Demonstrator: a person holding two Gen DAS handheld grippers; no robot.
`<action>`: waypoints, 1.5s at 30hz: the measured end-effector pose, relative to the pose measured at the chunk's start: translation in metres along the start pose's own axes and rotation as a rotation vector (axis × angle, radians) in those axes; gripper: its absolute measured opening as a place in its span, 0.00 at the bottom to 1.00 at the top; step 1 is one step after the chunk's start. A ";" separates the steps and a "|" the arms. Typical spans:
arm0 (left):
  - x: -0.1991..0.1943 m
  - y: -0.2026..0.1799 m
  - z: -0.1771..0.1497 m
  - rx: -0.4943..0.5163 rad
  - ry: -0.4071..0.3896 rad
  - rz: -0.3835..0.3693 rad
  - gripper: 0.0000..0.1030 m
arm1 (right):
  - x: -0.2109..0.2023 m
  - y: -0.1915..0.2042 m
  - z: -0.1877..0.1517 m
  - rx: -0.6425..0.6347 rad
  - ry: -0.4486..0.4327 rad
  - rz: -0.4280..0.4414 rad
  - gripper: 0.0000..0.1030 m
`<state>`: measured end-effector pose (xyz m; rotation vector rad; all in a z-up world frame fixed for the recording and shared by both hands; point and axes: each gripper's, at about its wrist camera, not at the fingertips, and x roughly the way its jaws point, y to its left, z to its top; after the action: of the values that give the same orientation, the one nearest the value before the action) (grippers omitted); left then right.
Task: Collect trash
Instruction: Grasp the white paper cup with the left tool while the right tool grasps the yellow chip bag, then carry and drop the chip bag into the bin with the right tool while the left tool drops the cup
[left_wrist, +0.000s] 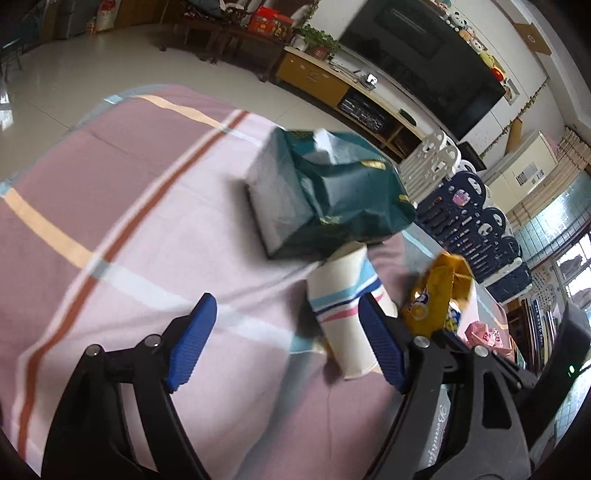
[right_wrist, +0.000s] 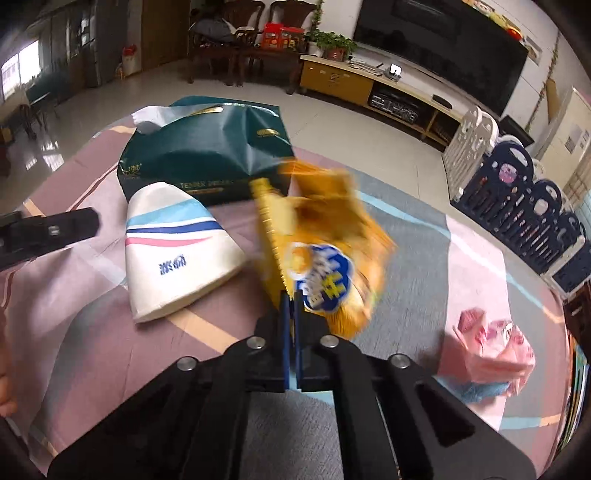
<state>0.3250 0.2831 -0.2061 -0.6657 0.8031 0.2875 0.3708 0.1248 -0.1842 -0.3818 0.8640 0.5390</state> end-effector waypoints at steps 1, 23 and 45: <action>0.006 -0.004 0.000 0.007 0.010 -0.006 0.81 | -0.005 -0.004 -0.005 0.024 -0.003 0.017 0.02; -0.002 -0.062 -0.011 0.177 -0.065 -0.110 0.40 | -0.117 -0.015 -0.103 0.201 -0.093 0.101 0.02; -0.207 -0.154 -0.206 0.553 -0.157 -0.006 0.41 | -0.265 -0.078 -0.222 0.523 -0.174 0.019 0.02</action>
<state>0.1424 0.0339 -0.0896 -0.1235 0.6871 0.1001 0.1405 -0.1308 -0.0978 0.1493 0.8057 0.3393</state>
